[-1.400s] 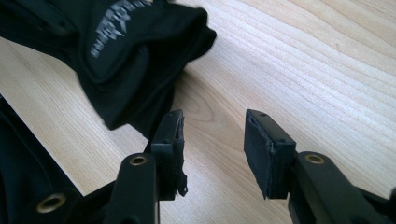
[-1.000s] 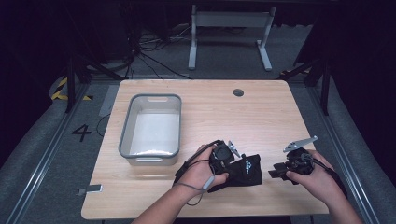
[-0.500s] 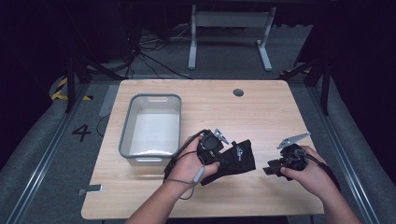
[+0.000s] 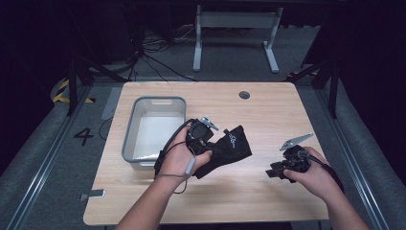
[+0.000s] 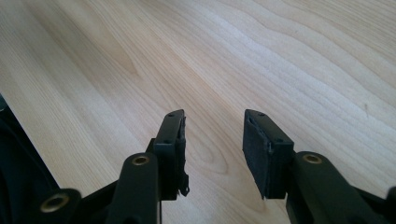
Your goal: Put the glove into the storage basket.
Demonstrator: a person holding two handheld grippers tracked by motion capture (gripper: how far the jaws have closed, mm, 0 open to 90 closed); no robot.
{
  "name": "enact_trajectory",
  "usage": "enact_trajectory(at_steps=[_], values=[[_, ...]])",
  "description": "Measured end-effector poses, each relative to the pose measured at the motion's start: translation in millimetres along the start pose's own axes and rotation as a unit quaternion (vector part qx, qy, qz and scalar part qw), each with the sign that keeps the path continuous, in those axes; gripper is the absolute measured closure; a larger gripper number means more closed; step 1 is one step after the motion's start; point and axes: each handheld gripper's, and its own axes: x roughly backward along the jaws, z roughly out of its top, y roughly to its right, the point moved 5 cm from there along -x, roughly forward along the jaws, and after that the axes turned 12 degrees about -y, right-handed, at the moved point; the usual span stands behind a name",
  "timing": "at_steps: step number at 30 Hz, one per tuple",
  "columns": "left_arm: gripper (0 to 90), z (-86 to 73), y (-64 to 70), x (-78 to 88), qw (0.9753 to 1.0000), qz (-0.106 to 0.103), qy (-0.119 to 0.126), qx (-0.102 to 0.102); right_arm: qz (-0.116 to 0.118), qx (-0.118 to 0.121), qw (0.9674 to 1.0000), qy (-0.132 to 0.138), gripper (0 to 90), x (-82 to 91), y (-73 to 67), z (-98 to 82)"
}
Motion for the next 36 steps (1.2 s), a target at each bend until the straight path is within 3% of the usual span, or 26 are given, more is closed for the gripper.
enact_trajectory(at_steps=[9, 12, 16, 21, 23, 27, 28, 36], values=[[67.9, -10.1, -21.5, 22.3, 0.9989, 0.023, 0.01, 0.041, 0.006, 0.013, 0.9999, -0.007, 60.3, -6.3, -4.0, 8.0], [67.9, -13.6, -37.1, 31.8, 0.9971, 0.035, 0.016, 0.066, 0.006, 0.01, 0.9999, -0.006, 60.4, -5.9, -3.6, 7.6], [67.9, -14.1, -48.0, 36.1, 0.9953, 0.046, 0.022, 0.083, 0.005, 0.007, 0.9999, -0.007, 60.4, -5.6, -2.3, 5.9], [67.8, -15.1, -69.6, 43.3, 0.9896, 0.065, 0.046, 0.12, 0.003, 0.002, 1.0, -0.009, 60.4, -6.7, -1.2, 3.5], [67.8, -16.1, -73.7, 44.1, 0.9889, 0.068, 0.046, 0.124, 0.003, 0.002, 1.0, -0.009, 60.4, -6.7, -1.5, 2.7], [67.8, -22.2, -93.3, 47.3, 0.9838, 0.082, 0.05, 0.151, 0.003, -0.002, 1.0, -0.008, 60.3, -6.5, -0.9, 1.7], [67.8, -22.2, -93.3, 47.3, 0.9838, 0.082, 0.05, 0.151, 0.003, -0.002, 1.0, -0.008, 60.3, -6.6, -0.8, 1.4], [67.7, -30.9, -127.3, 47.1, 0.9729, 0.111, 0.047, 0.197, 0.002, -0.005, 0.9999, -0.01, 60.2, -7.3, 0.4, -1.5]])
